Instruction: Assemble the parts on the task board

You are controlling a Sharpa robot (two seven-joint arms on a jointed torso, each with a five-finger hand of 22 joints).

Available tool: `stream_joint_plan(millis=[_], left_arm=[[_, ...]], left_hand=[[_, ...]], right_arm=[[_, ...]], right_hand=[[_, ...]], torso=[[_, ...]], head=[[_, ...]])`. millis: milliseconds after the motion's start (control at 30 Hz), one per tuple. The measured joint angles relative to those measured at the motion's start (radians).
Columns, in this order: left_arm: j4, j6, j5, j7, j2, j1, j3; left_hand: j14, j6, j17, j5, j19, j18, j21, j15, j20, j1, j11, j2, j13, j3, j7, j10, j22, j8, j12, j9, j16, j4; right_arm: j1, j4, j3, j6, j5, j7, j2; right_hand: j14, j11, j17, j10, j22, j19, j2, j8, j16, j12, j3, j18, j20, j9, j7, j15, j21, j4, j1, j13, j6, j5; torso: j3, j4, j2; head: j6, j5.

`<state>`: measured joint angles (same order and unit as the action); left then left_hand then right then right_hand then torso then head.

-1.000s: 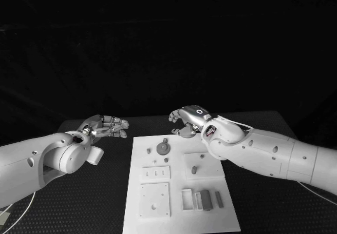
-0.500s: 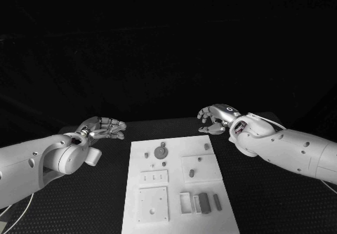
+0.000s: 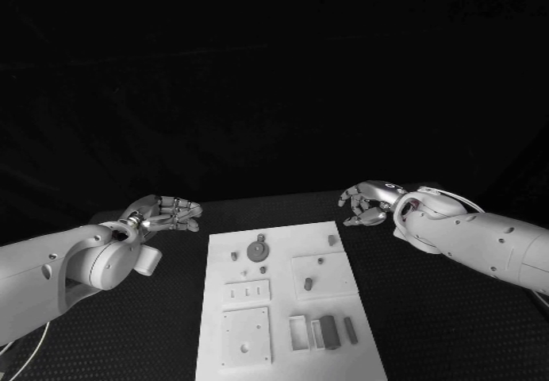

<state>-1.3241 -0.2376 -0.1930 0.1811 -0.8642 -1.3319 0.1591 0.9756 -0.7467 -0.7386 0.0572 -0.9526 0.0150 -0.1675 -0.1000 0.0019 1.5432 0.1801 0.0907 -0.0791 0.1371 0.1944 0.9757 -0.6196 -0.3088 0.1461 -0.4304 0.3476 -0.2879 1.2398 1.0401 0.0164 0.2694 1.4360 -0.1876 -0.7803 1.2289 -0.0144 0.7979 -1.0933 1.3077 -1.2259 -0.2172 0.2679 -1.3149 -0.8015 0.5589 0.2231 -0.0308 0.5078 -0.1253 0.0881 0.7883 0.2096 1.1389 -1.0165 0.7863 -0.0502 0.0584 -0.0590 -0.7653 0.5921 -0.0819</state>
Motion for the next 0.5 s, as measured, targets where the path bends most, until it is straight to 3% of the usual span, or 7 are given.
stream_joint_plan(millis=[500], left_arm=[[0.005,0.002,0.0,0.0,0.002,0.002,0.0]], left_hand=[[0.0,0.0,-0.001,0.0,0.0,0.0,0.0,0.0,0.0,0.0,0.0,0.0,0.0,0.002,0.0,0.0,-0.001,0.0,0.0,0.0,0.0,-0.002]], right_arm=[[-0.055,-0.033,0.001,-0.022,-0.009,-0.033,0.023]], right_hand=[[-0.006,0.005,0.038,0.023,0.0,0.002,0.0,0.0,-0.031,-0.08,0.006,0.004,-0.009,0.004,0.004,0.006,0.038,0.0,0.0,-0.084,-0.011,0.0]], torso=[[-0.0057,0.0,0.001]], head=[[0.002,-0.02]])
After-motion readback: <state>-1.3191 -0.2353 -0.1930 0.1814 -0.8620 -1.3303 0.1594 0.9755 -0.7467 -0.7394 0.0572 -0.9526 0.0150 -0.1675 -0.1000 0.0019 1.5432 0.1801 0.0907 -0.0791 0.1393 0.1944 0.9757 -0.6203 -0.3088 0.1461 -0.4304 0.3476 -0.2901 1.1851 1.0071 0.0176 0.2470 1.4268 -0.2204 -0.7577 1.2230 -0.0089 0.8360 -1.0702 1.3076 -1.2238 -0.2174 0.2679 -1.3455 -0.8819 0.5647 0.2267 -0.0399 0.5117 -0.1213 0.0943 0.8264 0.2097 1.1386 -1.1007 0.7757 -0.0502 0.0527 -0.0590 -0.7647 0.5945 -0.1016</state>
